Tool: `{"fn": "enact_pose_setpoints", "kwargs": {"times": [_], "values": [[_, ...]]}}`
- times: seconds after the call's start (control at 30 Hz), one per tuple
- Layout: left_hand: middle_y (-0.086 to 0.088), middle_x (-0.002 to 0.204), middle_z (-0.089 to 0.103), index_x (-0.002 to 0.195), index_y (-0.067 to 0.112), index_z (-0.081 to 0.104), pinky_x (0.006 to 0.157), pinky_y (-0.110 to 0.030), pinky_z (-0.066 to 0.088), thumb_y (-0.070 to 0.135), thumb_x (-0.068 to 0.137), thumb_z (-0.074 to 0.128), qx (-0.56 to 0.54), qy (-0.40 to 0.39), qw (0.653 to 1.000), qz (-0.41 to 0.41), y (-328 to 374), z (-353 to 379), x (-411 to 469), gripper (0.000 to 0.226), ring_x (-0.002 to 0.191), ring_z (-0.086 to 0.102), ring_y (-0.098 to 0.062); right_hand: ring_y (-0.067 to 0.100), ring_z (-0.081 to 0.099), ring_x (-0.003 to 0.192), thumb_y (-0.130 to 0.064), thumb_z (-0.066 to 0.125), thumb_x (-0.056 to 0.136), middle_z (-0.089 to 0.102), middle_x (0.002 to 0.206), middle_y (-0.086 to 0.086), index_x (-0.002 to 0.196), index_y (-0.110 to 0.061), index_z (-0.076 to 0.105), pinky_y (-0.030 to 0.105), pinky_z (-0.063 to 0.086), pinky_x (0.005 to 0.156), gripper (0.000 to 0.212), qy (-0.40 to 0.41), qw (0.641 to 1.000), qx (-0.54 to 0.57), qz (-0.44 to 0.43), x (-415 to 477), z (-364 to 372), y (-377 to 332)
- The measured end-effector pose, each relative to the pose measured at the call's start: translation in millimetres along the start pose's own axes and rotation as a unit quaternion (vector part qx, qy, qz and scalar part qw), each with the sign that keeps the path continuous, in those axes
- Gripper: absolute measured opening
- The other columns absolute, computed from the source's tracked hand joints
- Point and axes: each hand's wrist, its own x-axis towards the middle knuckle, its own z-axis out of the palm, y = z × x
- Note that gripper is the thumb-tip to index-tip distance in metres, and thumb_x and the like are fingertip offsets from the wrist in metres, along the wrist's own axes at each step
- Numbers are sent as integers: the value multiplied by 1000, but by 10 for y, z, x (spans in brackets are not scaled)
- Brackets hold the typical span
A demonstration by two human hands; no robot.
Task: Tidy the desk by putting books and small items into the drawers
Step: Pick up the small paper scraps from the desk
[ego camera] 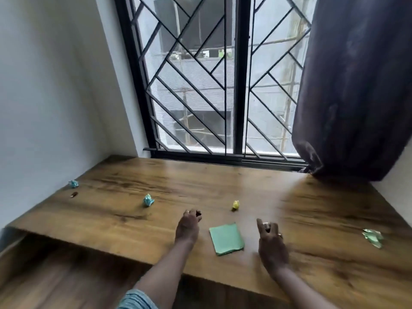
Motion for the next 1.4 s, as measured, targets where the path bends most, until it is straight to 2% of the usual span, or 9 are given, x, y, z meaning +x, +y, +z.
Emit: {"fn": "enact_pose_setpoints", "kwargs": {"times": [0.07, 0.2, 0.37, 0.5, 0.73, 0.9, 1.03, 1.27, 1.4], "values": [[-6, 123, 59, 127, 14, 52, 89, -24, 48, 24, 99, 44, -8, 25, 999, -25, -150, -129, -341, 31, 113, 59, -17, 26, 60, 47, 6, 83, 39, 58, 78, 13, 89, -11, 75, 32, 50, 38, 53, -2, 1000, -6, -16, -249, -36, -125], [-5, 123, 58, 127, 14, 52, 91, -21, 48, 23, 100, 43, -34, 57, 997, -47, -472, -388, -849, 30, 113, 58, -16, 31, 64, 94, -2, 50, 84, 52, 117, 13, 128, -16, 56, 39, 56, 73, 46, -64, 997, 48, -23, -568, -97, -514], [-5, 123, 57, 125, 14, 55, 91, -22, 43, 23, 99, 44, -46, 42, 994, -93, -1058, -749, -1315, 30, 114, 56, -18, 32, 66, 91, 2, 36, 85, 47, 120, 14, 128, -17, 56, 36, 56, 67, 51, -35, 992, 85, -88, -967, -118, -1152], [-6, 124, 58, 122, 17, 60, 92, -23, 40, 22, 96, 51, -37, 48, 987, -151, -1546, -1050, -1654, 28, 116, 54, -19, 29, 55, 117, -6, 28, 97, 38, 132, 15, 144, -18, 31, 31, 49, 89, 48, -104, 970, 162, -147, -1294, -87, -1590], [-7, 119, 65, 119, 17, 65, 92, -26, 46, 23, 88, 64, -37, 49, 976, -211, -2508, -1636, -2302, 31, 110, 61, -21, 31, 61, 103, -16, 38, 99, 51, 120, 14, 143, -22, 30, 34, 48, 69, 45, -152, 963, 189, -119, -1964, -42, -2444], [-9, 108, 70, 115, 16, 69, 78, -24, 51, 20, 85, 68, -61, 4, 964, -260, -3210, -1912, -2688, 29, 96, 68, -23, 31, 56, 107, -9, 30, 96, 52, 124, 12, 142, -26, 32, 34, 47, 76, 49, -181, 956, 202, -108, -2560, -70, -3094], [-11, 118, 66, 121, 12, 64, 85, -25, 48, 21, 88, 65, -44, -40, 958, -282, -3617, -2007, -2919, 34, 107, 64, -23, 31, 55, 110, -11, 28, 98, 50, 130, 16, 146, -24, 30, 35, 45, 80, 49, -212, 941, 252, -77, -2909, -35, -3539], [-10, 118, 64, 124, 11, 60, 81, -25, 48, 20, 89, 64, -36, -82, 951, -296, -4024, -1936, -2949, 37, 105, 63, -21, 22, 65, 81, -14, 60, 90, 65, 96, 11, 117, -12, 51, 36, 57, 74, 28, -311, 899, 305, -36, -3266, 209, -3939], [-11, 117, 65, 122, 11, 62, 88, -27, 53, 17, 85, 69, -47, -117, 950, -287, -4120, -1801, -2776, 38, 105, 64, -22, 19, 67, 78, -13, 64, 88, 65, 97, 11, 119, -11, 51, 31, 59, 67, 33, -357, 883, 304, -19, -3269, 409, -4130]]}}
